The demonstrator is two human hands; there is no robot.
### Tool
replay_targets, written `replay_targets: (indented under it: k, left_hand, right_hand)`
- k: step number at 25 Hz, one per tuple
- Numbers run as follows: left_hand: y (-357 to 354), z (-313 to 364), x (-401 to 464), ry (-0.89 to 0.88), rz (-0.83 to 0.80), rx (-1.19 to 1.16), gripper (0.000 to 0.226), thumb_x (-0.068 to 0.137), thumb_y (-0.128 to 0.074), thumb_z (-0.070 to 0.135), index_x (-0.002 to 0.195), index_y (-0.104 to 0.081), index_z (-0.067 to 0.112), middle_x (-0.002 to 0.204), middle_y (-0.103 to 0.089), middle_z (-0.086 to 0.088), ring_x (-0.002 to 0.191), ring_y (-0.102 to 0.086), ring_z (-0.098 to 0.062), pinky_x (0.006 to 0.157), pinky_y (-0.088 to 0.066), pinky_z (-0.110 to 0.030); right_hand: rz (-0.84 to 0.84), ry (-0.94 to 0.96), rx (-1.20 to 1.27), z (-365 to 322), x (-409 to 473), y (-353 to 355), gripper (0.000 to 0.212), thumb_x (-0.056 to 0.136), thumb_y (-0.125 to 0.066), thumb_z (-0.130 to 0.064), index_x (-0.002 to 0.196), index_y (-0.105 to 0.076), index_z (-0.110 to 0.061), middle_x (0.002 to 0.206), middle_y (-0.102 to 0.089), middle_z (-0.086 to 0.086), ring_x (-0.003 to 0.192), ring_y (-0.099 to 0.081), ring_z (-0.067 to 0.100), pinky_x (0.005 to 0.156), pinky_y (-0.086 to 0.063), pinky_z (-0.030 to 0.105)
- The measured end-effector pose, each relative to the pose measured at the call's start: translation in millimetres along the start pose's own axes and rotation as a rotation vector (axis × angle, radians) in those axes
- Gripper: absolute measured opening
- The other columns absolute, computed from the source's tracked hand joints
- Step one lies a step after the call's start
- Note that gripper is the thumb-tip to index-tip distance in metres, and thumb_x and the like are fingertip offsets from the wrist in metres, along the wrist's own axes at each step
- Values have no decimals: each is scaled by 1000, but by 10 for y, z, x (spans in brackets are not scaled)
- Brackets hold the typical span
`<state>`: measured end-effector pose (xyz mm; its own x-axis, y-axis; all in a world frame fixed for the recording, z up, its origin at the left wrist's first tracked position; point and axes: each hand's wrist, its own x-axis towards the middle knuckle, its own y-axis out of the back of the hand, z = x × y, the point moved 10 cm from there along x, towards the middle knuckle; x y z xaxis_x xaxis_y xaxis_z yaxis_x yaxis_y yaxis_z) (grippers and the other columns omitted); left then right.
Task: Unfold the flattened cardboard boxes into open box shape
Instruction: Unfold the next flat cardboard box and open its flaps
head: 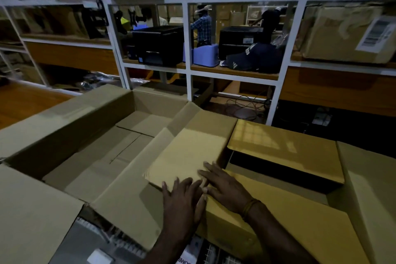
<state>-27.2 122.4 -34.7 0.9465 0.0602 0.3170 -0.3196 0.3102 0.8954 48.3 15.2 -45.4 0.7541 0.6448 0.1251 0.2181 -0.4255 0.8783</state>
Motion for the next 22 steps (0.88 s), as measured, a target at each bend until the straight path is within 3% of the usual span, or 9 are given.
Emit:
replay_targets:
  k: [3,5,9,12,15,19,22]
  left_hand:
    - [-184,7,-28,71,-122,-116,61,88,-27,68,133,-54,37,139,-53,-1,128,-51,-29,109,-37,-47]
    - [-217,45,-32,69,-145,-131,65,86,-19,70,137,-48,42,145,-46,0,126,-50,-24,103,-43,-38]
    - [-203,73,-27,64,-156,-120,63,88,-16,68,138,-44,44,147,-43,1,121,-54,-22,96,-48,-35]
    - [-234,160,23,-15,-249,-82,66,88,-10,67,144,-38,44,157,-33,4,140,-37,-24,111,-35,-39]
    - [-318,321,154,-168,-405,7,58,96,-22,64,150,-28,44,164,-12,11,151,-13,-27,118,-19,-51]
    - [-366,558,292,-289,-545,-11,62,98,-48,50,152,-19,43,165,-1,9,152,-5,-27,116,-13,-61]
    - [-306,742,470,-322,-567,-81,80,92,-62,43,154,-12,45,165,10,10,152,0,-28,113,-16,-67]
  right_hand:
    - [20,-43,-27,89,0,7,37,102,-47,-36,138,-40,-43,159,-22,-20,151,-4,13,117,-28,43]
    - [25,-73,-37,103,19,22,29,101,-47,-35,129,-44,-42,157,-26,-19,152,-5,16,118,-23,46]
    - [25,-114,-20,154,10,40,31,100,-47,-41,131,-42,-44,159,-21,-17,152,-2,17,117,-23,48]
    - [26,-287,-46,436,-85,88,50,98,-44,-54,145,-28,-49,164,-9,-7,152,-1,22,119,-18,50]
    - [-17,-607,-160,944,-350,250,63,93,-38,-67,150,-26,-43,160,-27,4,150,-13,28,119,-7,53]
    - [-11,-747,-144,1147,-655,623,65,85,-50,-72,138,-49,-34,137,-57,0,125,-51,21,105,-39,41]
    - [181,-679,-161,877,-667,1016,59,85,-62,-60,136,-51,-32,130,-57,-2,120,-51,20,99,-41,35]
